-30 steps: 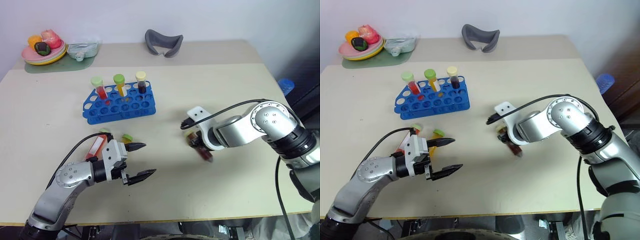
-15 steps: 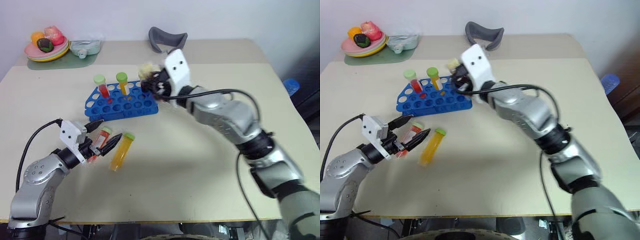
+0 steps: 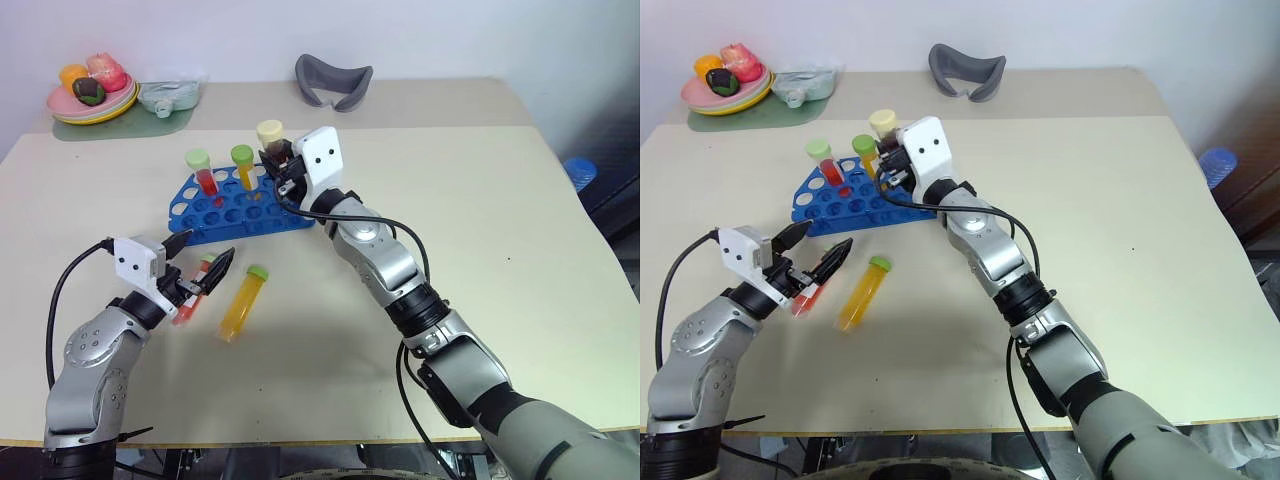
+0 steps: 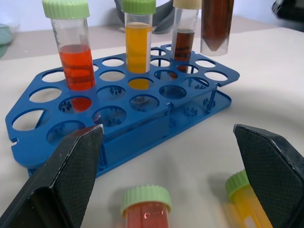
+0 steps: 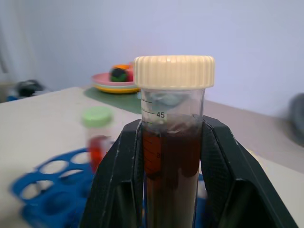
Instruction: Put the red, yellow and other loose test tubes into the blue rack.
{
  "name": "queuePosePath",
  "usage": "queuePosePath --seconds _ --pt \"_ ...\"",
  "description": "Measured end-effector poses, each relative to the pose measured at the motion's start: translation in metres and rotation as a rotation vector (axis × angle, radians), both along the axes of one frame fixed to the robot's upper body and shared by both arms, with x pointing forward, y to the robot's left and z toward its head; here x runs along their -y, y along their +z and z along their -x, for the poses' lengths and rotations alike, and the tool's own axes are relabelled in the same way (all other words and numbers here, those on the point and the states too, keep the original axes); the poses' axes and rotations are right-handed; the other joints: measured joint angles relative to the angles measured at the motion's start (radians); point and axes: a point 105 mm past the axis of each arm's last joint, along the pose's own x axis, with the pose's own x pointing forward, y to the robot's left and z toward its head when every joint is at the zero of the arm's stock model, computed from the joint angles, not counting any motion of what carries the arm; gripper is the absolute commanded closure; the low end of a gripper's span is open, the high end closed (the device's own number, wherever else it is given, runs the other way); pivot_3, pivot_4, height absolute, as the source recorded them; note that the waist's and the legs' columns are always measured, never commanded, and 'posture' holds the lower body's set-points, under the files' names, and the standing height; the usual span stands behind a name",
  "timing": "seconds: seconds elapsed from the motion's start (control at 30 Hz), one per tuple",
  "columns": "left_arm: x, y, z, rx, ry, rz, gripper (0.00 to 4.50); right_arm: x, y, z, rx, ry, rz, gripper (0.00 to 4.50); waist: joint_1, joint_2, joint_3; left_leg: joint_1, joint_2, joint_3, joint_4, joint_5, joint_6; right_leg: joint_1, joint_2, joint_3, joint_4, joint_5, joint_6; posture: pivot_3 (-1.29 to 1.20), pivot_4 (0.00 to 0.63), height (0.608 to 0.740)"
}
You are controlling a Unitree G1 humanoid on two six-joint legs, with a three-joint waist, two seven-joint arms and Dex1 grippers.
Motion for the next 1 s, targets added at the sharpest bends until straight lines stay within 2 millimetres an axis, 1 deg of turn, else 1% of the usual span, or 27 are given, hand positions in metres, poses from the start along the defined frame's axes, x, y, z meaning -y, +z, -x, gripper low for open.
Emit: queuePosePath --seconds 0.13,0.3,0.4,0.57,0.73,1.0 --pt "0.004 0.003 -0.001 0.011 -0.007 0.006 0.0 0.004 -0.005 -0.002 0.004 -0.012 -0.027 3.05 -0.011 0.0 0.0 0.001 0.0 0.0 0.0 0.0 0.0 0.0 0.0 0.0 0.002 0.0 0.0 0.0 0.15 0.74" --pt "0.013 0.011 0.001 0.037 -0.04 0.008 0.0 0.007 -0.016 -0.004 -0.014 -0.016 -0.026 3.05 -0.011 0.0 0.0 0.001 0.0 0.0 0.0 0.001 -0.001 0.0 0.0 0.0 0.003 0.0 0.0 0.0 0.15 0.74" --pt "0.016 0.012 0.002 0.042 -0.055 0.009 0.0 0.005 -0.02 -0.003 -0.022 -0.008 -0.018 3.05 -0.011 0.0 0.0 0.001 0.0 0.0 0.0 0.001 -0.001 0.0 0.0 0.0 0.003 0.0 0.0 0.0 0.15 0.74" --pt "0.017 0.01 0.002 0.026 -0.058 0.009 0.0 -0.001 -0.028 -0.003 -0.047 0.001 -0.013 3.05 -0.011 0.0 0.0 0.002 0.0 0.0 0.0 0.001 -0.001 0.0 0.0 0.0 0.004 0.0 0.0 0.0 0.15 0.74" --pt "0.02 0.011 0.001 0.027 -0.067 0.009 0.0 -0.003 -0.03 -0.005 -0.046 0.003 -0.029 3.05 -0.011 0.0 0.0 0.002 0.0 0.0 0.001 0.001 -0.002 0.0 0.0 0.001 0.005 0.0 0.0 0.0 0.15 0.74" --pt "0.024 0.01 0.0 0.024 -0.084 0.007 0.0 0.004 -0.032 -0.009 -0.021 -0.024 -0.034 3.05 -0.011 0.0 0.0 0.004 0.0 0.0 0.001 0.002 -0.003 0.0 0.0 0.001 0.009 0.0 0.0 0.0 0.15 0.74"
